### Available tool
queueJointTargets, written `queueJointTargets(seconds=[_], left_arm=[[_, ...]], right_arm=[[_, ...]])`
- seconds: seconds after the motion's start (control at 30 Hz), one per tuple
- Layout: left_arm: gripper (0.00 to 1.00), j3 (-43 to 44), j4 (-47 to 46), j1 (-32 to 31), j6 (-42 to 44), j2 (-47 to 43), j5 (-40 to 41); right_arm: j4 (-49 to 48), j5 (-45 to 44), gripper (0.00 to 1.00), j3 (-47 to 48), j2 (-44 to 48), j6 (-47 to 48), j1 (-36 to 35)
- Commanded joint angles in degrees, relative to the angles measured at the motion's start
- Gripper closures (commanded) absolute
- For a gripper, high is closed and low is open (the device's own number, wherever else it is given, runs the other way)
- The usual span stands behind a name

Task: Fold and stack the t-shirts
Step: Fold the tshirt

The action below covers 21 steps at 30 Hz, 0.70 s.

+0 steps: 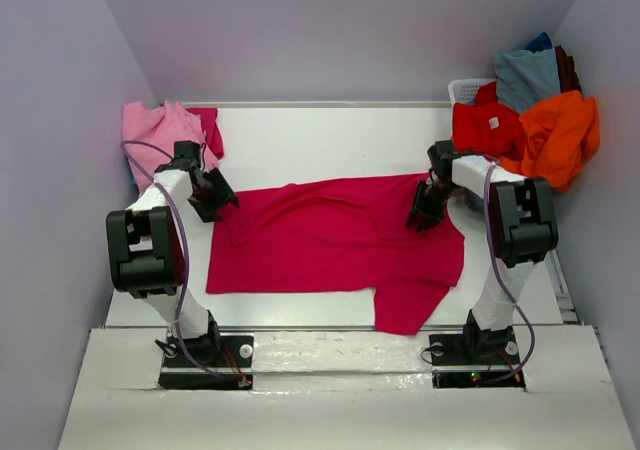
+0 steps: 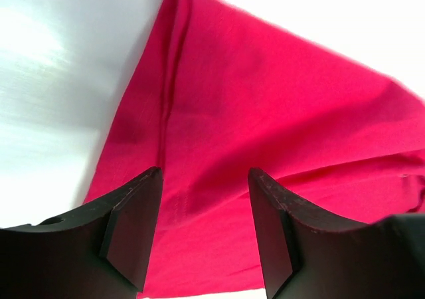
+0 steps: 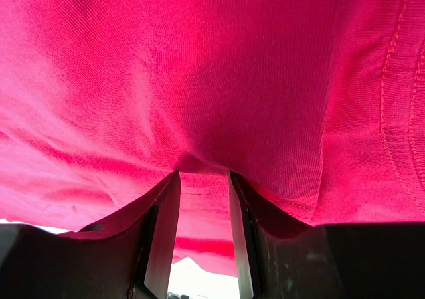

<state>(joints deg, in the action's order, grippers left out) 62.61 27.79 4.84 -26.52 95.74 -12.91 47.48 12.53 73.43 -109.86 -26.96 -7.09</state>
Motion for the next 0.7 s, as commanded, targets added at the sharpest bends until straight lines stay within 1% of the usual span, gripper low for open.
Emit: queueJointTargets(seconds=[0.0,0.1,0.2,0.3,0.43,0.67], left_arm=[[0.34,6.9,-3.5,-0.4,-1.4,1.3,-2.6],[0.34,11.3,-3.8,-0.4,-1.7,3.5,-2.8],[0.34,15.9,-1.7,-0.4,-1.4,6.3,-2.5],[0.34,18.4,-0.8,-0.4,-1.2,7.9,-1.9],[0.34,18.3,-1.0,0.3,-1.2,8.5,-1.9],[0.34,14.3,-3.9,3.6,-2.0,8.2,-7.0]], right_arm=[[-0.1,-1.6,0.58,-2.1,-0.4,1.5,0.4],[-0.1,-1.5,0.59,-2.1,-0.4,1.5,0.4],[-0.1,-1.5,0.59,-2.0,-0.4,1.7,0.4],[-0.1,-1.5,0.59,-2.0,-0.5,1.8,0.4],[-0.2,-1.2,0.59,-1.9,-0.6,1.9,0.4],[0.0,-1.2,0.59,-1.8,-1.2,2.1,0.9]])
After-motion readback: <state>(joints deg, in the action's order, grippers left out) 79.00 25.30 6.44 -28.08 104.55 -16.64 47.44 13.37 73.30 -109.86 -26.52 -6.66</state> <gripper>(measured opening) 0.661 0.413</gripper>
